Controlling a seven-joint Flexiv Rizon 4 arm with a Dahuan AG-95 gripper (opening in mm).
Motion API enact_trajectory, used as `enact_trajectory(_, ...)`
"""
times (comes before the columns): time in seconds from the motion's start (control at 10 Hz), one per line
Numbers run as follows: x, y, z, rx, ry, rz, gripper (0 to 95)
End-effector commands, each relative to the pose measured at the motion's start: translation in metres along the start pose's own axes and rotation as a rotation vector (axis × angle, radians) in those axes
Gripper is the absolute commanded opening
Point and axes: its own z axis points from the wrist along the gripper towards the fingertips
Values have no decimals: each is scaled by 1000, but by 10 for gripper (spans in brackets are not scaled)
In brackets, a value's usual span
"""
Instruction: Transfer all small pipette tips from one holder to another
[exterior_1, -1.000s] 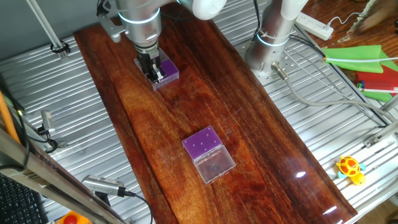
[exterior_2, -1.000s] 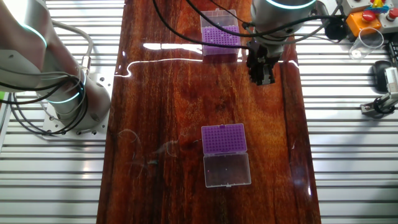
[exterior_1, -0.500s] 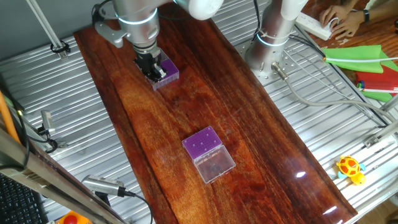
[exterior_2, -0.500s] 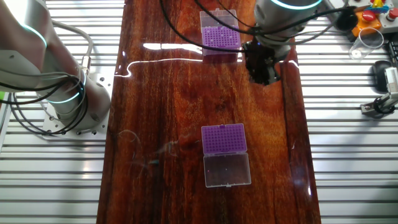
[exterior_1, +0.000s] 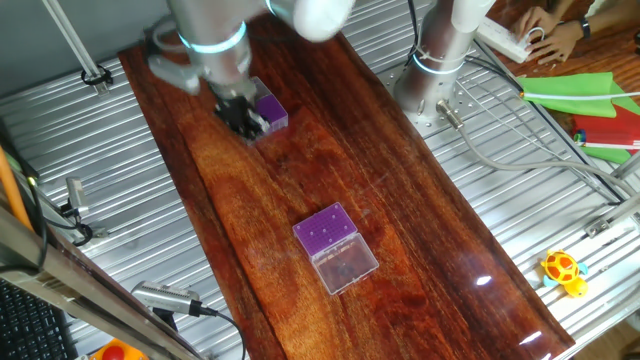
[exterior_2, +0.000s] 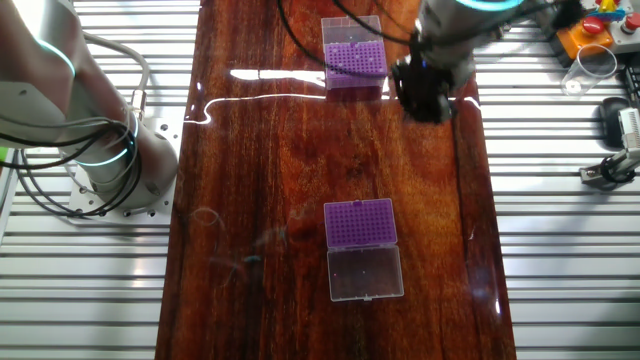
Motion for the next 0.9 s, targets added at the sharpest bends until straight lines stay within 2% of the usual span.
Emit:
enact_trajectory(0.1,-14,28,9,13,7,85,0)
enact_trajectory(0.2,-25,47,18,18,9,97,0)
enact_trajectory(0.3,-30,56,23,20,7,98,0)
enact_trajectory(0.4,-32,66,29,25,-9,85,0)
enact_trajectory(0.6,-32,66,29,19,-5,38,0)
enact_trajectory(0.9,-32,66,29,-6,23,-56,0)
